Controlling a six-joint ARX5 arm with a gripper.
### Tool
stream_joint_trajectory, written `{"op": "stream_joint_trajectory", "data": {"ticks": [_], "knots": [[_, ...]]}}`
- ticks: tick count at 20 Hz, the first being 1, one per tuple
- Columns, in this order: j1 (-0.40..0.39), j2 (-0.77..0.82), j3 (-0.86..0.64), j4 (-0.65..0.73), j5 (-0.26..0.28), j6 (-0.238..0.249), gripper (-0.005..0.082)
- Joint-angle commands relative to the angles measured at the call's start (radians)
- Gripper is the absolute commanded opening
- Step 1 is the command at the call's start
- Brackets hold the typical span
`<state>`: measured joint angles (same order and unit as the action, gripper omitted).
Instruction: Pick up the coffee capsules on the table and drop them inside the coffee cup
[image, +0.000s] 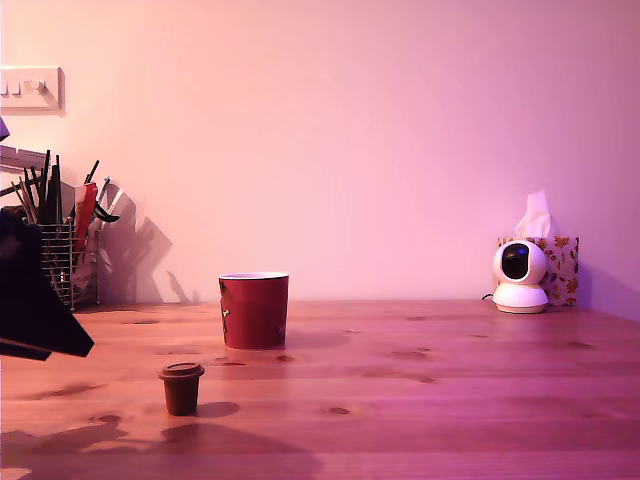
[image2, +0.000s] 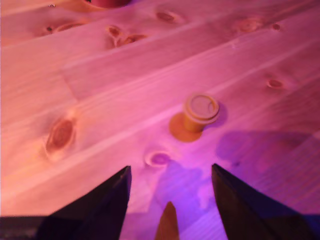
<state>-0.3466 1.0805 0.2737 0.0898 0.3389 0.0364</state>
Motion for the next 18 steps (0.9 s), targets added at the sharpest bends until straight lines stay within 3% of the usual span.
{"op": "stream_joint_trajectory", "data": {"ticks": [1, 2, 3, 5, 8, 11, 18], "knots": [[-0.015, -0.009, -0.023, -0.002, 0.051, 0.059, 0.0462], [-0.025, -0.009, -0.023, -0.014, 0.075, 0.068, 0.0462], [-0.035, -0.009, -0.023, -0.023, 0.084, 0.109, 0.0462], [-0.049, -0.009, -0.023, -0.041, 0.079, 0.178, 0.0462], [-0.056, -0.008, -0.023, -0.056, 0.071, 0.232, 0.0462], [-0.056, -0.008, -0.023, -0.06, 0.07, 0.253, 0.0462], [-0.055, -0.007, -0.023, -0.043, 0.071, 0.252, 0.0462]]}}
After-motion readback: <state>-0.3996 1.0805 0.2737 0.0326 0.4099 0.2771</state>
